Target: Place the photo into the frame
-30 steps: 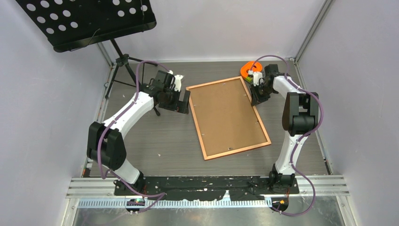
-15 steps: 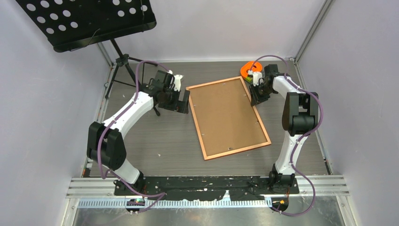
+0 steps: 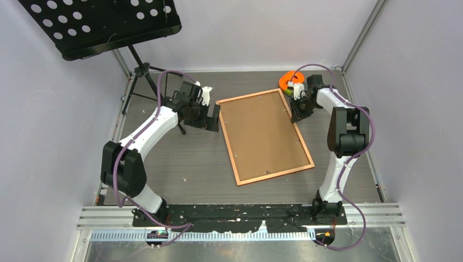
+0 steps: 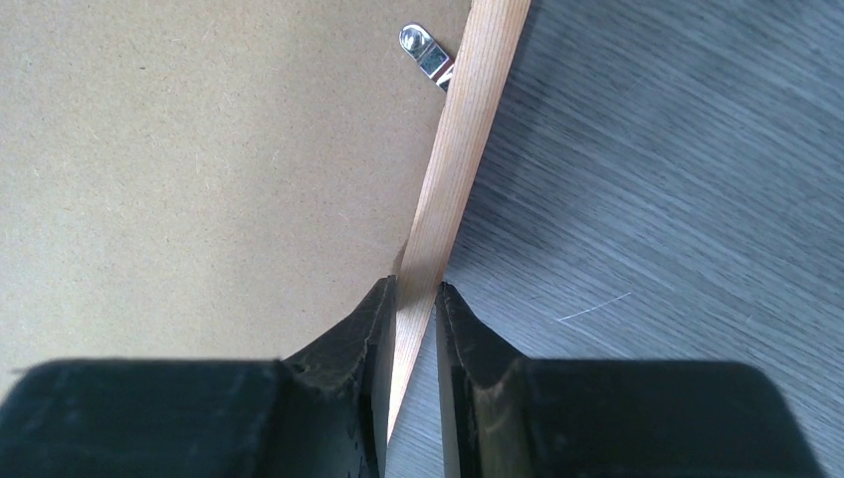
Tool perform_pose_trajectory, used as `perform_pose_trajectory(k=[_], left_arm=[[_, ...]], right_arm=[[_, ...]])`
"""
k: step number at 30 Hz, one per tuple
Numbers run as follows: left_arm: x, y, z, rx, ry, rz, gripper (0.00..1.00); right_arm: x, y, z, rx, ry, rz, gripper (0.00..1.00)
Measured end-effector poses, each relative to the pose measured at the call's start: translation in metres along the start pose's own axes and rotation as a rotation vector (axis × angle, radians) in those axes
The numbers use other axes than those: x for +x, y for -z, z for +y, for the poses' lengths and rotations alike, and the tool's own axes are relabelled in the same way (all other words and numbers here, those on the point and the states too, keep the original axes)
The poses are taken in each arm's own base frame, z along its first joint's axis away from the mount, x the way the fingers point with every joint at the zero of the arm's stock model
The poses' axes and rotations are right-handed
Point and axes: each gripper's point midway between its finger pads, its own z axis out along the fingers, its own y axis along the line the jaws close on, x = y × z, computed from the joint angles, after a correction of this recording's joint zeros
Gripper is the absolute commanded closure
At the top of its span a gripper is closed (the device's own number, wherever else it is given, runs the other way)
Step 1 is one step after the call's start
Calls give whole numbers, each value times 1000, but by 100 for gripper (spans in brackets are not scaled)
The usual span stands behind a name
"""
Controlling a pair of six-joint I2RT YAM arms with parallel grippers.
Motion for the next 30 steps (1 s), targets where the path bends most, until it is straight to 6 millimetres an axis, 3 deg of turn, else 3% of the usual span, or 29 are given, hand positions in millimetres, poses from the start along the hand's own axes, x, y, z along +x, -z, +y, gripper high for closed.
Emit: perform_pose_trajectory(k=[6,16,30], left_arm=[[0,0,-1,4,0,0,1],[0,0,2,1,5,-1,1],[-1,1,4,-3,11,-2,0]], right_arm=[[0,0,0,0,0,0,78],[0,0,0,-2,15,2,94],[-5,-4,11,22,214,81,94]])
